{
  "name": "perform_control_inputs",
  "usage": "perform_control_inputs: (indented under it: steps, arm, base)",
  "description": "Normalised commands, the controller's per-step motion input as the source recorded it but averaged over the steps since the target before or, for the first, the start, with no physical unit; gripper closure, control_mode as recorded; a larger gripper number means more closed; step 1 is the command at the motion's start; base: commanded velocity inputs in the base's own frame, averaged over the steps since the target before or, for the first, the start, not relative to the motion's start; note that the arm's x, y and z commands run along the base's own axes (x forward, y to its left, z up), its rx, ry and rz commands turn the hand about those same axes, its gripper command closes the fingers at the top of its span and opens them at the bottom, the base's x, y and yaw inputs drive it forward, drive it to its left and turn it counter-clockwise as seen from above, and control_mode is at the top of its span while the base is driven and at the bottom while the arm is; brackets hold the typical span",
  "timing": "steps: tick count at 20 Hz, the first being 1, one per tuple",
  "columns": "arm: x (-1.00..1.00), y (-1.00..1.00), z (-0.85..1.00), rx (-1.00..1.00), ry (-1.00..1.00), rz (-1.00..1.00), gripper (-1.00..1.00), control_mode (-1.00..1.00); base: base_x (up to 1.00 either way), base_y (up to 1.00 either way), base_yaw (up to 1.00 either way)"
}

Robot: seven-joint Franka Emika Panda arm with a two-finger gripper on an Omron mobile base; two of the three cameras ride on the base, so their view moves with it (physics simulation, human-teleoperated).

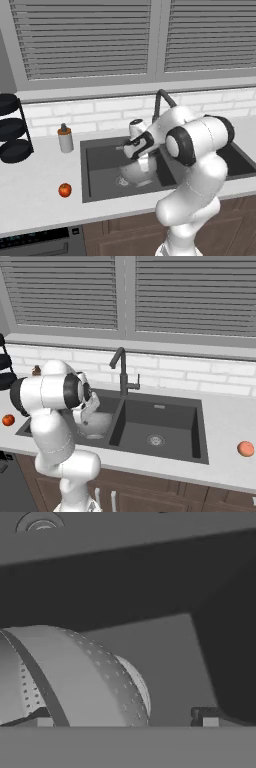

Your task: Put the colander in the sink, put the peach, apple in the colander, and turn on the sink faucet and pour water over the colander.

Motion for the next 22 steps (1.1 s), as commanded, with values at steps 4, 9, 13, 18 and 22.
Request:
perform_control_inputs:
  steps: [4,9,13,18,22]
  arm:
    - [-0.56,0.0,0.21,0.33,-0.58,-0.11,-1.0,-1.0]
    - [-0.63,0.0,0.56,0.26,-0.48,-0.12,-1.0,-1.0]
    - [-0.4,0.0,0.92,0.17,-0.31,-0.1,-1.0,-1.0]
    - [-0.41,0.18,0.74,-0.03,-0.1,0.0,-1.0,-1.0]
    - [-0.53,0.7,0.28,-0.25,-0.01,0.27,-1.0,-1.0]
  base:
    - [0.0,0.0,0.0]
    - [0.0,0.0,0.0]
    - [0.0,0.0,0.0]
    - [0.0,0.0,0.0]
    - [0.0,0.0,0.0]
